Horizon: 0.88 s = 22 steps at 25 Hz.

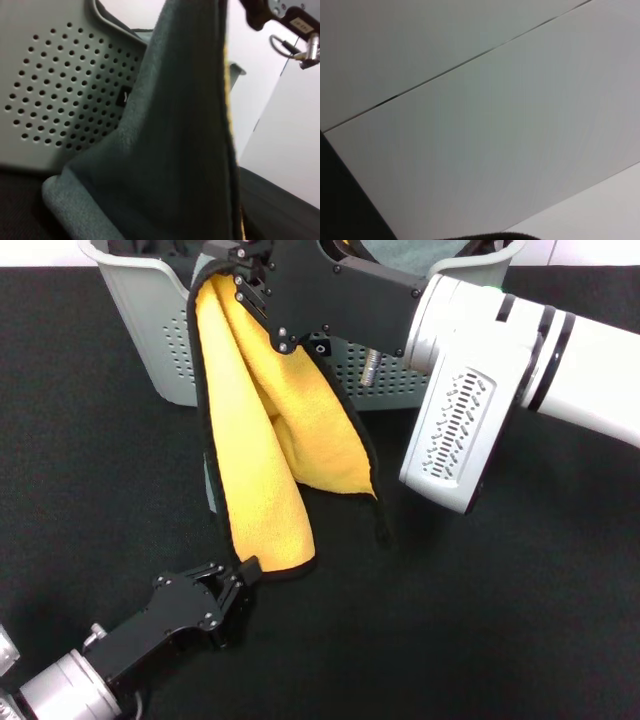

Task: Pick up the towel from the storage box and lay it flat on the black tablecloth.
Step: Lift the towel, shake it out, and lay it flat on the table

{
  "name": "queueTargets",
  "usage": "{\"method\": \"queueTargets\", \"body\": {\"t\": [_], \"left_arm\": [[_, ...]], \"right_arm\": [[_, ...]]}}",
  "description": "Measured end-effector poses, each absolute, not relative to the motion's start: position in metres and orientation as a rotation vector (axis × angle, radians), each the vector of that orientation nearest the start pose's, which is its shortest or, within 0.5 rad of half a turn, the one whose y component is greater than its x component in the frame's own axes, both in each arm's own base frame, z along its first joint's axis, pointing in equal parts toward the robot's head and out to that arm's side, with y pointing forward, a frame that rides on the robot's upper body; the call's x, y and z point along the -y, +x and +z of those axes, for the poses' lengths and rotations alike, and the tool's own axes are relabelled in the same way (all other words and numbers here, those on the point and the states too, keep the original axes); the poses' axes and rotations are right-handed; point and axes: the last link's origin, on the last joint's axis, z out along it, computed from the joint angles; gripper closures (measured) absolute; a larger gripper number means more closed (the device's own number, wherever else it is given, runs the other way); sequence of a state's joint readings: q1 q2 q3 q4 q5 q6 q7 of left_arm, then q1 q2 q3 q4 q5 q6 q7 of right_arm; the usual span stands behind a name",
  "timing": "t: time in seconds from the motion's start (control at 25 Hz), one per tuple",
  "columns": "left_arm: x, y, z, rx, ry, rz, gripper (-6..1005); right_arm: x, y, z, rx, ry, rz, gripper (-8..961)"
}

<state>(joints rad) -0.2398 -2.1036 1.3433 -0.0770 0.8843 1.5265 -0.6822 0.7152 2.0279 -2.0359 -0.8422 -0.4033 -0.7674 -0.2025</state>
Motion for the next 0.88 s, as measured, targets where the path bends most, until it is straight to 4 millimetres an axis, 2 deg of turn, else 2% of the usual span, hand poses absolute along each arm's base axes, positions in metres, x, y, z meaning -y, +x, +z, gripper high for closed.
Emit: {"method": "queueTargets", "body": {"t": [0.2, 0.56, 0.88], "left_arm": [[-0.187, -0.336, -0.082, 0.956, -2.155, -0.964, 965], [-0.197, -0.333, -0.075, 0.869, -2.129, -0.981, 972], [-0.211, -0.322, -0.066, 0.795, -2.131, -1.057, 983]], "right_arm": [[-0.37, 0.055, -0.082, 1.099, -2.009, 0.647, 942], [-0.367, 0.067, -0.081, 1.06, -2.021, 0.637, 942], [-0.355, 0.088, -0.077, 0.99, -2.029, 0.649, 942]]}}
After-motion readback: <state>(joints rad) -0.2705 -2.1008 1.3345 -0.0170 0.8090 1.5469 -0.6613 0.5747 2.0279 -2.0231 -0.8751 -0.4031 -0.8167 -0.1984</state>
